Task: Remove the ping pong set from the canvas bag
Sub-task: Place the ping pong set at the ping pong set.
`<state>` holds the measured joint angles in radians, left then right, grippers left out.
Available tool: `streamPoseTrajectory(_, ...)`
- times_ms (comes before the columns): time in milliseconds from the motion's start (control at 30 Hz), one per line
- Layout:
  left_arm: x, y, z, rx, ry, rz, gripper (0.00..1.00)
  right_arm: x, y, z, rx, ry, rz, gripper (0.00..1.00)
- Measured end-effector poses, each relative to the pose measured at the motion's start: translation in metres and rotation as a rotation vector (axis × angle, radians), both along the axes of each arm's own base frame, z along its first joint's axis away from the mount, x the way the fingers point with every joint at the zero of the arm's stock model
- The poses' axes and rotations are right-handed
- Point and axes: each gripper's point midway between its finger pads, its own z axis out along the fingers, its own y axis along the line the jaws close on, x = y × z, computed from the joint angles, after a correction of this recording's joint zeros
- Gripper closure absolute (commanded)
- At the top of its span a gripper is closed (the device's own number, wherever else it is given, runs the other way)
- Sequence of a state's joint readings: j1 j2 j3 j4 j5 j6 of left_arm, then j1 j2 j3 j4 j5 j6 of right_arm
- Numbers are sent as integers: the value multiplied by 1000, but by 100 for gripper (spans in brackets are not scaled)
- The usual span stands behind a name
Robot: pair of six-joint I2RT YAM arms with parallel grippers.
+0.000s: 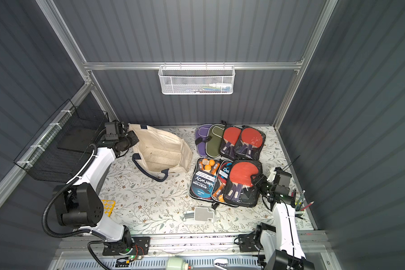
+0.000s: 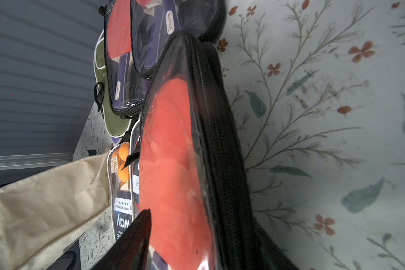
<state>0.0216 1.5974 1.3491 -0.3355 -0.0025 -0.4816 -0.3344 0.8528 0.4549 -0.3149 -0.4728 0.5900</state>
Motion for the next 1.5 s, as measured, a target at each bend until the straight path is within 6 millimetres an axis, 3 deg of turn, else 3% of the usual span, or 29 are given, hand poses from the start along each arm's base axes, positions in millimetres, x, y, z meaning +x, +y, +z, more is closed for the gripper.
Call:
streamPoseTrajectory(167, 0, 0, 0, 0, 0, 0, 100, 0, -6, -5, -32, 18, -15, 31)
streamPoseTrajectory(433, 0, -1, 0, -2, 1, -2, 100, -2, -15, -12, -75, 43, -49, 1)
streamPoseTrajectory(767, 0, -1, 0, -4, 1, -5, 100, -1, -23, -13, -110, 47, -75, 1)
streamPoseTrajectory(900, 0, -1, 0, -5, 1, -5, 100, -1, -19, -2, -124, 7, -64, 1)
streamPoseTrajectory(1000, 0, -1, 0, -5, 1, -6, 100, 2, -2, 16, -147, -34, -4, 1)
streamPoseTrajectory(1100, 0, -2, 0, -8, 1, -9, 100, 9, 26, 46, -193, -94, 95, 1)
streamPoseTrajectory(1300, 0, -3, 2, -12, 1, -14, 100, 25, 104, 106, -257, -195, 333, 1)
streamPoseTrajectory(1500, -1, -4, 5, -15, 6, -18, 100, 39, 183, 137, -328, -223, 536, 1)
